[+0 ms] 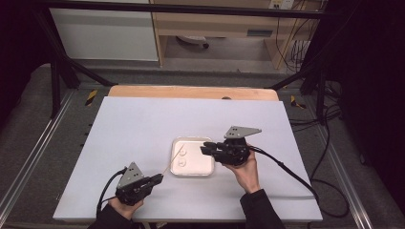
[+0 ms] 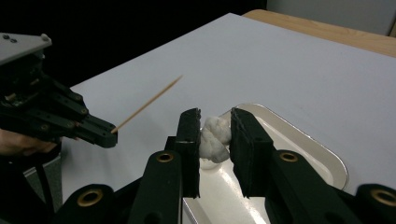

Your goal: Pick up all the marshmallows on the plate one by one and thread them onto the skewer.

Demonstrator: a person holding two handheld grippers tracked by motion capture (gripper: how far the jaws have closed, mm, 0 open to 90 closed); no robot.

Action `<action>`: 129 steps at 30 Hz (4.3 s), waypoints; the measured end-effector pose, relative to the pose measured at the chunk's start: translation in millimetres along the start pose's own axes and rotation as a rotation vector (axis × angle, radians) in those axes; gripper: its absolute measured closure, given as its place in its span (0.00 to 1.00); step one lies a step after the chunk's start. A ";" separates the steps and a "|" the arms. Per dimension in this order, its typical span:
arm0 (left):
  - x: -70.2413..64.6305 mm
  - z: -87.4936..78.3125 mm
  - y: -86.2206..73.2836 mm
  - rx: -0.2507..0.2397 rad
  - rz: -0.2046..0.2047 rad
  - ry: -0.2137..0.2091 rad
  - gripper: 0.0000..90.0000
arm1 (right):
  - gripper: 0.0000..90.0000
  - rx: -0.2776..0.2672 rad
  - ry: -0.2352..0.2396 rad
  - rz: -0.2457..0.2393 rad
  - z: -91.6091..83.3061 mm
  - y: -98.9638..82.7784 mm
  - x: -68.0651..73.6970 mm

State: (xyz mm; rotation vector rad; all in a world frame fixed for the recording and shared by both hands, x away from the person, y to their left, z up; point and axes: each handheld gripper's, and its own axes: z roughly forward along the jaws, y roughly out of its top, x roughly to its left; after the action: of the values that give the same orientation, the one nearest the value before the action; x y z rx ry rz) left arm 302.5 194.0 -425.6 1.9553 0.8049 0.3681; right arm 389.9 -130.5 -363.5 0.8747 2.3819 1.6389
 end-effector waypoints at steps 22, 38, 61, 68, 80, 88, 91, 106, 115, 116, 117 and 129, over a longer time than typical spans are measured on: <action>-17.3 7.0 4.0 -0.014 0.046 -0.039 0.98 | 0.83 -0.070 0.113 0.095 3.6 7.9 -1.3; -18.0 6.8 3.1 -0.015 0.061 -0.039 0.98 | 0.85 -0.050 0.154 0.117 11.2 5.2 -2.5; -20.0 11.2 2.2 0.044 0.091 -0.038 0.99 | 0.91 0.003 0.239 0.110 16.2 3.5 3.7; -20.8 11.4 2.8 0.070 0.107 -0.029 0.99 | 0.91 0.035 0.230 0.081 18.1 2.3 5.3; -23.5 12.1 3.4 0.083 0.119 -0.018 0.99 | 0.91 0.064 0.251 0.074 19.7 -0.5 7.4; -23.4 12.2 3.2 0.085 0.107 -0.023 0.99 | 0.92 0.048 0.267 0.087 23.0 -2.9 9.1; -24.1 12.6 3.6 0.084 0.103 -0.019 0.99 | 0.92 0.039 0.273 0.090 23.3 -3.6 9.8; -26.7 14.4 3.2 0.095 0.105 -0.019 0.99 | 0.92 0.058 0.270 0.075 24.9 -6.8 13.1; -26.5 15.2 2.4 0.098 0.105 -0.017 0.99 | 0.93 0.068 0.274 0.065 27.2 -9.3 14.2; -26.5 15.1 2.8 0.100 0.104 -0.020 0.99 | 0.93 0.067 0.270 0.063 27.2 -9.6 14.3; -26.8 15.0 2.8 0.096 0.105 -0.018 0.99 | 0.93 0.067 0.272 0.064 27.4 -9.6 14.3; -26.7 15.5 3.3 0.100 0.097 -0.028 0.99 | 0.93 0.062 0.274 0.065 29.8 -11.4 14.8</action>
State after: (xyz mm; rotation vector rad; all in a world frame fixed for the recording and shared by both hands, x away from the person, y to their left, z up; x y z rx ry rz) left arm 292.7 164.6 -428.5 2.0933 0.7244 0.3636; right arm 385.3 -101.3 -382.5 0.7895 2.6213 1.8252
